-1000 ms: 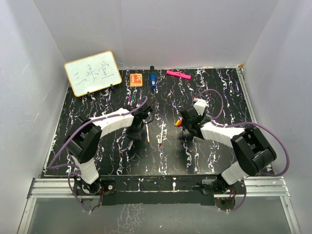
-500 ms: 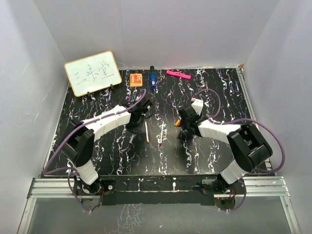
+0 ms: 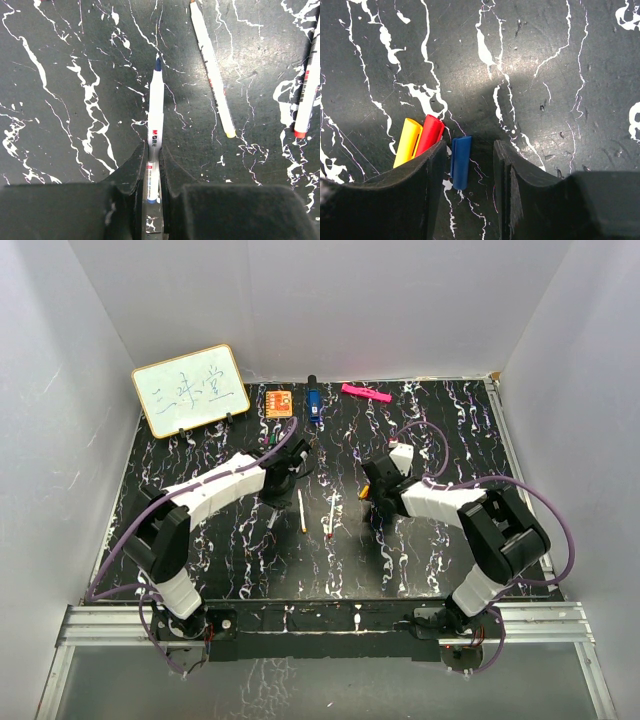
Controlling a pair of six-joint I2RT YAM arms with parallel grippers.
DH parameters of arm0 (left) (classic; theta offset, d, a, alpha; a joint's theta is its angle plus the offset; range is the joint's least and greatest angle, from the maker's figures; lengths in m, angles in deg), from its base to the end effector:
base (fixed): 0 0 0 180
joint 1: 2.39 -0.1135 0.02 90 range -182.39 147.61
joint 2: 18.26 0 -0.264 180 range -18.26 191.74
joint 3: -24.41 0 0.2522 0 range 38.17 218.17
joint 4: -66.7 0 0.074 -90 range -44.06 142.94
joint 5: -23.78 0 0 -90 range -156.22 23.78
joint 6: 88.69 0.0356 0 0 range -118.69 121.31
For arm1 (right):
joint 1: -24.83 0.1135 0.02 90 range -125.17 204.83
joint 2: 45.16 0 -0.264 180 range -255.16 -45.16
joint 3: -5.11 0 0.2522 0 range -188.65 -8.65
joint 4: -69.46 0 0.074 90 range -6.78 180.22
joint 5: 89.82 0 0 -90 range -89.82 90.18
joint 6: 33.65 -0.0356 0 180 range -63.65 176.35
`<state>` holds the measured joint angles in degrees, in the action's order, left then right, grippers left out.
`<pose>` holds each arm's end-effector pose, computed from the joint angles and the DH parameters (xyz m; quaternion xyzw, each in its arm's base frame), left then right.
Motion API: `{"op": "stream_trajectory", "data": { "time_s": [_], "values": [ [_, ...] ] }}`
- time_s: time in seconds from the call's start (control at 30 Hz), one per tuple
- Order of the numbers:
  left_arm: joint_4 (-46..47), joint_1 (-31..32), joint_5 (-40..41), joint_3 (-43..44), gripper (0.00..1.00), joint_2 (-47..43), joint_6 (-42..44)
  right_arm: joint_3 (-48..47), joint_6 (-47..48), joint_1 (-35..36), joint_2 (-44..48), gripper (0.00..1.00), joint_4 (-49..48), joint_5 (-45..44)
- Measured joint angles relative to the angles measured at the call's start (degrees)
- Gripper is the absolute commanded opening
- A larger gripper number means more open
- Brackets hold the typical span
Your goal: Insert the pens into the pen caps
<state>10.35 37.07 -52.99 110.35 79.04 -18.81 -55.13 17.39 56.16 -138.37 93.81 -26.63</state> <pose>0.2692 -0.2111 0.2251 0.1418 0.9645 0.0027 0.2228 0.2676 0.1441 0.1508 0.1272 0.9271 -0.0244 0.3518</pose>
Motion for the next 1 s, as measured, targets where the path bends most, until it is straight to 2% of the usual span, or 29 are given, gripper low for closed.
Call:
{"op": "stream_trajectory", "data": {
  "time_s": [0.63, 1.0],
  "values": [
    [2.3, -1.0, -2.3, 2.0, 0.00, -0.4, 1.0, -3.2, -2.1, 2.2, -2.5, 0.35, 5.4, -4.5],
    [3.5, -1.6, -3.2, 2.6, 0.00, -0.3, 1.7, -3.7, -4.1, 4.4, -3.3, 0.27, 6.4, -7.4]
  ]
}}
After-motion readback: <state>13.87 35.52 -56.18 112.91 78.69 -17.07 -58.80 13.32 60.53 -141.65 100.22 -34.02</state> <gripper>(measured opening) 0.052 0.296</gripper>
